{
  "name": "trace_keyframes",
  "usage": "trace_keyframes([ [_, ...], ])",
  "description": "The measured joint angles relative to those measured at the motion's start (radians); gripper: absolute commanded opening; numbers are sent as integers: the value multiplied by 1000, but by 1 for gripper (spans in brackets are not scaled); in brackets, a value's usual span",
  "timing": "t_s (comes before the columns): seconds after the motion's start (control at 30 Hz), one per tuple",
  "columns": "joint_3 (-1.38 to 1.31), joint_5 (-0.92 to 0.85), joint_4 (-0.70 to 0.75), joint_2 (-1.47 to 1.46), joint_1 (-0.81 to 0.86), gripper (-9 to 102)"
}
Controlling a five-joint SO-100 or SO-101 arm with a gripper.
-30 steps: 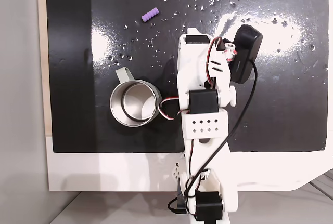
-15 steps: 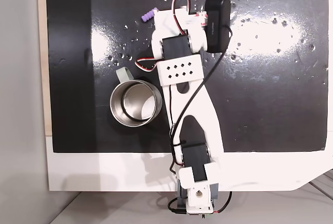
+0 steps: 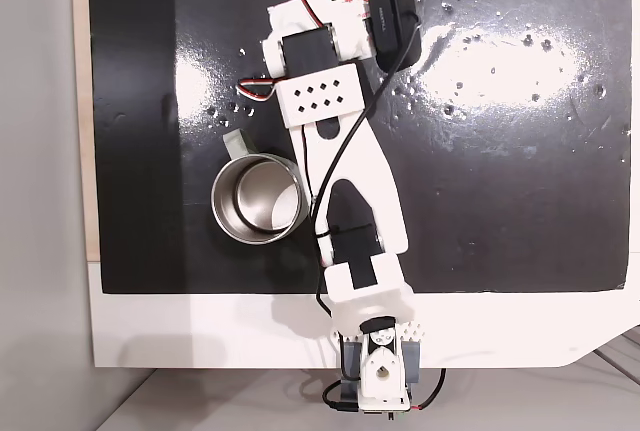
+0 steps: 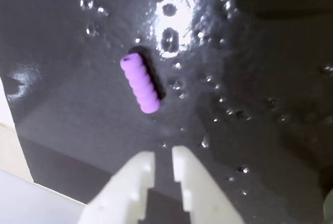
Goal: Grasp a pengrip and put it in the cup.
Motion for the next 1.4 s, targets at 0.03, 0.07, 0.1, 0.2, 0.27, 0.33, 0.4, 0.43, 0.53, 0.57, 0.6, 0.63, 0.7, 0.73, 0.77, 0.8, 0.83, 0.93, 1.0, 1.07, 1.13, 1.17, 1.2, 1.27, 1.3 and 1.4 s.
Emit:
trace_keyframes([
  [0.03, -31, 0, 11, -25, -6, 9],
  [0.07, -66, 0, 26, -49, -9, 12],
  [0.1, -107, 0, 49, -83, -11, 16],
  [0.2, -242, -5, 114, -189, -11, 22],
  [0.27, -336, -6, 158, -255, -9, 23],
  [0.33, -436, -6, 201, -316, -8, 23],
  [0.4, -548, -6, 247, -383, -17, 23],
  [0.43, -588, -9, 256, -407, -21, 23],
  [0.53, -644, -12, 268, -448, -40, 23],
  [0.57, -661, -15, 270, -463, -46, 23],
  [0.6, -680, -20, 272, -480, -48, 23],
  [0.63, -695, -23, 272, -497, -49, 23],
  [0.7, -723, -25, 272, -534, -49, 23],
  [0.73, -739, -25, 272, -554, -46, 23],
  [0.77, -755, -25, 272, -571, -44, 23],
  [0.8, -765, -25, 275, -586, -43, 23],
  [0.83, -781, -25, 275, -601, -43, 23],
  [0.93, -824, -25, 278, -647, -40, 23],
  [1.0, -845, -25, 278, -672, -34, 23],
  [1.07, -862, -31, 278, -695, -25, 23],
  [1.13, -873, -31, 276, -715, -17, 22],
  [1.17, -876, -31, 270, -726, -14, 21],
  [1.2, -876, -31, 267, -733, -12, 21],
  [1.27, -876, -32, 256, -746, -8, 21],
  [1.3, -876, -35, 250, -750, -6, 20],
  [1.4, -877, -40, 235, -759, -5, 20],
])
